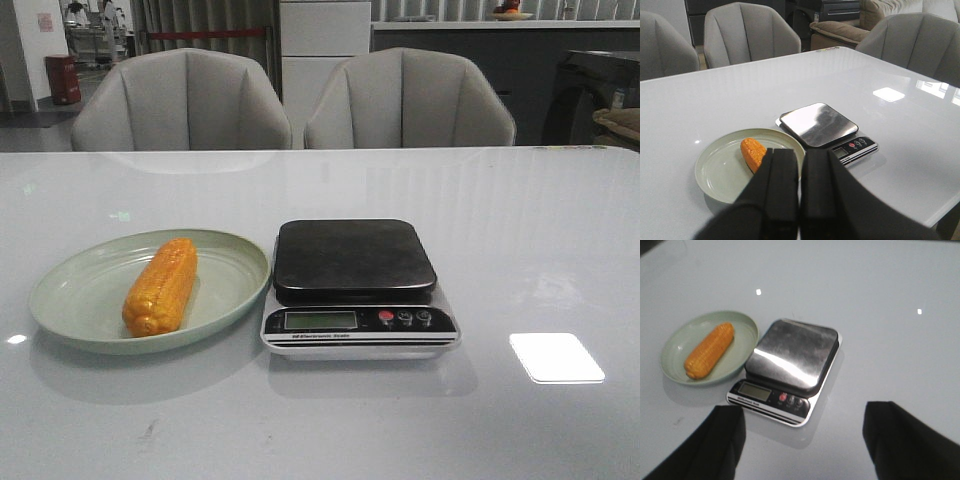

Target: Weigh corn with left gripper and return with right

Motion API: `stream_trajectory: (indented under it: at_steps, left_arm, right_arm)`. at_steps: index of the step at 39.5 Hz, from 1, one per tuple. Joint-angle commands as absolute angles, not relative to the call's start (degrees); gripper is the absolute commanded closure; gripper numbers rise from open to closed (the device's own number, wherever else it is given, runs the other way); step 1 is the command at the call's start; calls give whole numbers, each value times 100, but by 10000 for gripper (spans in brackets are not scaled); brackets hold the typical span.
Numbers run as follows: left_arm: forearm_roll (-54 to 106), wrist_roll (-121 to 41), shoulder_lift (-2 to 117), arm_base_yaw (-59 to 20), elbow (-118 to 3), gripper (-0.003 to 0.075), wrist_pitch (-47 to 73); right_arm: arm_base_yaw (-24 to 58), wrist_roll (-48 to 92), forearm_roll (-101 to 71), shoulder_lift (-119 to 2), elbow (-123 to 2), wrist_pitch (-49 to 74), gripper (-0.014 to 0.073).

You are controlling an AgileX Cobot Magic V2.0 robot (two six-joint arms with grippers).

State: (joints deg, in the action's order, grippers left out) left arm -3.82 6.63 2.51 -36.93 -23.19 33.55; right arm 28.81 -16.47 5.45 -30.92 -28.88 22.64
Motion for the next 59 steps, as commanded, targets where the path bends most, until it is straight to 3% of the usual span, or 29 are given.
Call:
stream_trajectory:
  at_steps: [1,9,20,23,29,59]
  left_arm:
    - [-385,668,323,-3727,-2457,607,2929]
    - [-385,668,323,-3727,-2457,607,2929]
    - [-385,668,323,-3727,-2457,607,2929]
    - [-385,668,323,-3727,-2457,607,2929]
    - [-385,668,323,-3727,-2457,607,2929]
    - [-385,668,323,-3714,-2432,607,2918]
  right_arm:
    - [2861,-1559,663,-2308,-2682,1607,6]
    - [2861,-1541,732,-1161,-1958,1420,6]
    - [2861,-1541,737,-1029,-1315,641,25]
    - [2861,-1541,737,-1029,-1267,676,116]
    - [2861,-1541,737,-1029,-1267,689,462]
    - [2861,-1541,731,-1029,-1267,689,435]
